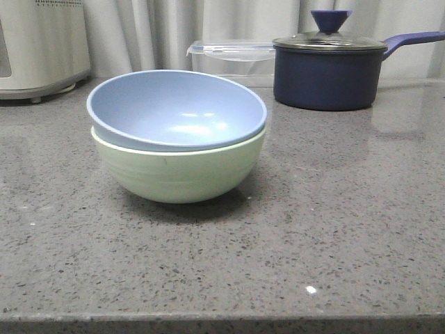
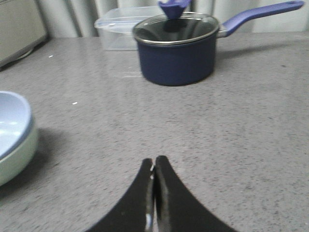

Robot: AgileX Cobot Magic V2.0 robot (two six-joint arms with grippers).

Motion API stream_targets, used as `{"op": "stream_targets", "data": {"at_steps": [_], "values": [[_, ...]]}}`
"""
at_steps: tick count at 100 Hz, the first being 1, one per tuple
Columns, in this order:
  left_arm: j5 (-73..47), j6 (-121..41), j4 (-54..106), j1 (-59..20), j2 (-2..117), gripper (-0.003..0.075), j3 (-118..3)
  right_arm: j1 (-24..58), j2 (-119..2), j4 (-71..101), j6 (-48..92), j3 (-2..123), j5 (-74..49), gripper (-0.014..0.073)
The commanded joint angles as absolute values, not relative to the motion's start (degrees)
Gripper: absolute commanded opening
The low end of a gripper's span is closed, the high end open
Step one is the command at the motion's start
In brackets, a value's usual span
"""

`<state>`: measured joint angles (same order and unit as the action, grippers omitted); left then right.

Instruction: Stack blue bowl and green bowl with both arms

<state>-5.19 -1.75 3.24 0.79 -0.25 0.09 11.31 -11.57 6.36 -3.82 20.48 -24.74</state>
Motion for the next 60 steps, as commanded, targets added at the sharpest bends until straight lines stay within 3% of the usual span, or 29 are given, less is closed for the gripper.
{"op": "stream_targets", "data": {"at_steps": [1, 29, 60], "values": [[-0.68, -1.31, 3.27, 0.83, -2.25, -0.0020, 2.42, 9.38, -11.96, 5.90, -3.46, 18.75, -13.27, -0.0068], [-0.68, -1.31, 3.27, 0.83, -2.25, -0.0020, 2.42, 5.97, -9.45, 5.90, -3.46, 9.43, 1.41, -0.0068], [-0.68, -1.31, 3.27, 0.83, -2.25, -0.0020, 2.42, 5.47, -2.81, 5.90, -3.46, 1.82, 4.20, -0.0068]]}}
